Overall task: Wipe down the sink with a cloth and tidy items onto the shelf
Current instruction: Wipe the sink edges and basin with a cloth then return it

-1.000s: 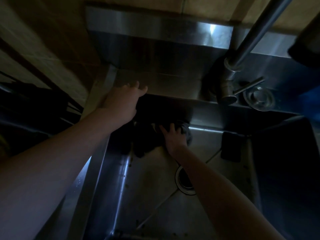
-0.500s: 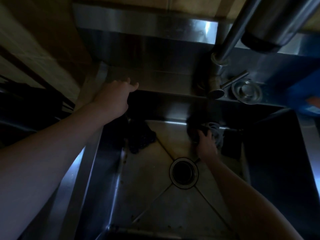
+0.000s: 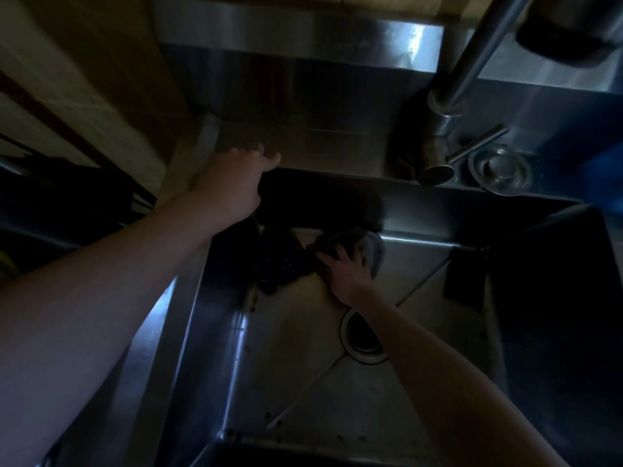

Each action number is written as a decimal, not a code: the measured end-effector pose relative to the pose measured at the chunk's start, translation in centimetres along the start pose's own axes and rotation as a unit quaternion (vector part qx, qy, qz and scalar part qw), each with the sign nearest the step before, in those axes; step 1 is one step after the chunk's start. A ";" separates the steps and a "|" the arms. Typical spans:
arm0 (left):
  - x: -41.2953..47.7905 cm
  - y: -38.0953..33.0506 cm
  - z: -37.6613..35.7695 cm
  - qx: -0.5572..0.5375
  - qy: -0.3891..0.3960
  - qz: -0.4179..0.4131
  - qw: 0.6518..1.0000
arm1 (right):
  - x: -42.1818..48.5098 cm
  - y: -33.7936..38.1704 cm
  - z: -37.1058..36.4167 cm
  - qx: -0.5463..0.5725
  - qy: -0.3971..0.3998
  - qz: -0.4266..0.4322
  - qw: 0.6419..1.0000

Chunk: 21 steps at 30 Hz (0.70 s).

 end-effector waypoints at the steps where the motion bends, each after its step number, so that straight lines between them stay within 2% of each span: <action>1: 0.0 0.0 0.0 -0.002 0.001 -0.001 1.000 | -0.1 0.1 0.1 0.001 0.000 -0.001 1.000; 6: 0.0 0.1 0.2 -0.011 0.001 0.005 1.000 | -2.5 -2.4 0.5 0.007 -0.009 -0.023 1.000; 11: -0.1 -0.1 0.3 -0.003 0.004 0.000 1.000 | -7.0 -4.2 -2.7 -0.021 0.011 0.019 1.000; 21: -0.2 -0.1 0.1 0.017 0.007 -0.004 1.000 | -3.8 0.8 -3.0 0.009 0.028 0.013 0.999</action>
Point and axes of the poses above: each hand's wrist, its own x-axis towards the middle knuckle, its own z-axis out of the back of the hand, y = z × x, the point moved 5 cm from there along x, towards the middle knuckle, and after that the axes turned 15 degrees about -z, right-handed, at the moved point
